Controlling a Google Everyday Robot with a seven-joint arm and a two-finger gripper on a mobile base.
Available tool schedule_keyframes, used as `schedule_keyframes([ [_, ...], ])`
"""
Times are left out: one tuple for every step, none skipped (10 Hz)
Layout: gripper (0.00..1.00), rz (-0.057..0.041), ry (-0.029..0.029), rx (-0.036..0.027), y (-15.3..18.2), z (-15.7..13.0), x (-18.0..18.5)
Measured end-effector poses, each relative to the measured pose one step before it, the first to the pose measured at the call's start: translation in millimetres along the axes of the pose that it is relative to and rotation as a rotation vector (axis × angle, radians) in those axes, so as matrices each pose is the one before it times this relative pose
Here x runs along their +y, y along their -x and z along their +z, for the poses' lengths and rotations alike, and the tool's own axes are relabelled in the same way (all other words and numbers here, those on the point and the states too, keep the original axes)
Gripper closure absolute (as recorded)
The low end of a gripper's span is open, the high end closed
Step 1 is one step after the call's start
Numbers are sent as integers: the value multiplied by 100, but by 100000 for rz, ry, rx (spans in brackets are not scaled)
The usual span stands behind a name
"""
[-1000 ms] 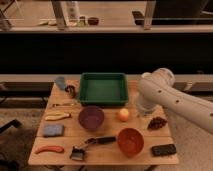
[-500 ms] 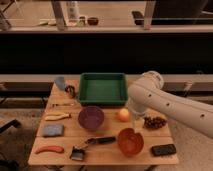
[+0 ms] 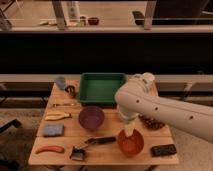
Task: Place pepper in table surface
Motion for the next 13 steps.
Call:
schedule_keyframes([
  [20, -2226, -27, 227, 1526, -251, 1140],
  [20, -2157, 283, -129, 1816, -284, 1229],
  [20, -4240, 468, 272, 3498, -343, 2106],
  [20, -3521, 1203, -706, 3171, -75, 1456],
  [20, -4400, 963, -783, 3224, 211, 908],
  [20, -3683, 1042, -1457, 2674, 412, 336],
  [20, -4148, 1258, -1994, 3057, 837, -72],
  [20, -3199, 1292, -917, 2263, 936, -328],
  [20, -3128, 1510, -1093, 2584, 1374, -654],
  [20, -2940, 1885, -862, 2950, 2065, -1052],
  [20, -1004, 1030, -573, 1238, 976, -497],
  [20, -1283, 362, -568, 1531, 1372, -974],
  [20, -932, 738, -894, 1643, 1453, -999],
])
